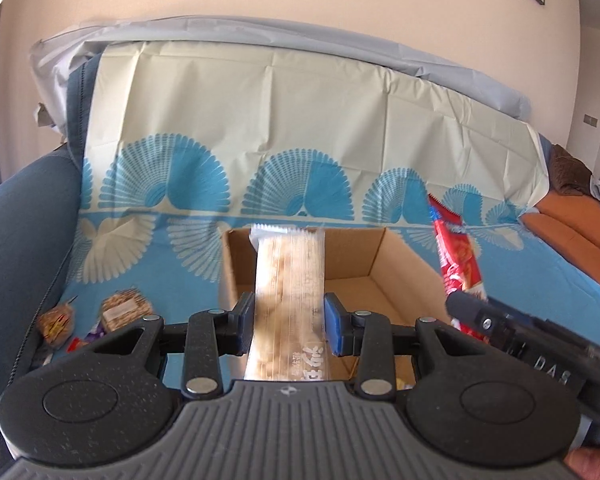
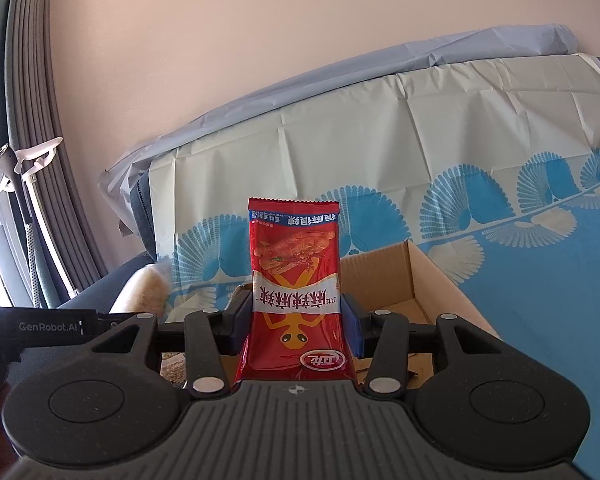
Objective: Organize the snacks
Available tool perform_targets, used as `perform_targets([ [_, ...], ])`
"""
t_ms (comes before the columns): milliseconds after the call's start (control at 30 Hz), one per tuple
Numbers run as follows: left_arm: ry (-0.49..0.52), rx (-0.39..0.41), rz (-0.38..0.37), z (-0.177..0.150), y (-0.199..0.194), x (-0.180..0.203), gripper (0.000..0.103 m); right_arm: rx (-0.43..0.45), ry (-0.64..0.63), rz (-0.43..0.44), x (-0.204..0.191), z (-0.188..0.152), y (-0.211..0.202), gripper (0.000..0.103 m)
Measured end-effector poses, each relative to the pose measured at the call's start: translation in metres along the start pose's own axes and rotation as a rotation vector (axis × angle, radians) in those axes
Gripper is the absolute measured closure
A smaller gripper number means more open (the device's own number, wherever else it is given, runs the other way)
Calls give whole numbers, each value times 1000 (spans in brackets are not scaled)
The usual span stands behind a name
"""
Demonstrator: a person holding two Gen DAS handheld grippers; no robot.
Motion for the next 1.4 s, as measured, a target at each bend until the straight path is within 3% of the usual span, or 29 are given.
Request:
perform_targets([
  [100,3,16,-21,7,7,13,64,-3,12,-7,3,0,0,54],
  [233,13,28,-51,13,18,30,79,-9,25,-15,5,-1,0,54],
  [367,23,-4,-46,12,36,40,80,-9,29,-27,6,-1,0,54],
  [467,2,-25,-35,9,40,36,66,-26,23,-52,5,-3,2,49],
  [500,-5,-25,-37,7,39,33,55,-44,21,-60,5,-4,4,44],
  [533,-9,-25,-36,5,38,31,50,-59,19,-71,5,-4,6,31],
  [567,-8,-27,-28,2,36,27,49,-65,15,-79,5,-5,6,25],
  [800,-33,-39,57,-25,22,-10,44,-87,-30,-81,-2,-8,10,25],
  [1000,-51,-33,77,-53,8,-47,44,-88,-54,-81,-6,-9,8,22],
  [1133,-143,-82,80,-84,4,-81,49,-92,-46,-93,-5,-9,8,22],
  [1300,-298,-193,235,-125,8,-135,52,-103,-89,-111,-14,-12,10,21],
  [1367,-384,-216,309,-131,7,-156,49,-103,-112,-116,-18,-13,10,21],
  [1400,-414,-218,338,-133,6,-165,42,-103,-121,-120,-20,-14,10,21],
])
Point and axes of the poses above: each gripper's, at about its wrist camera, not at the fingertips, and y roughly the way its jaws point, x to its right, z to its top, the point moved 4 cm from there along y, roughly the way its jaws point, and after that the axes turned 3 degrees about x, right-handed, at the moved point
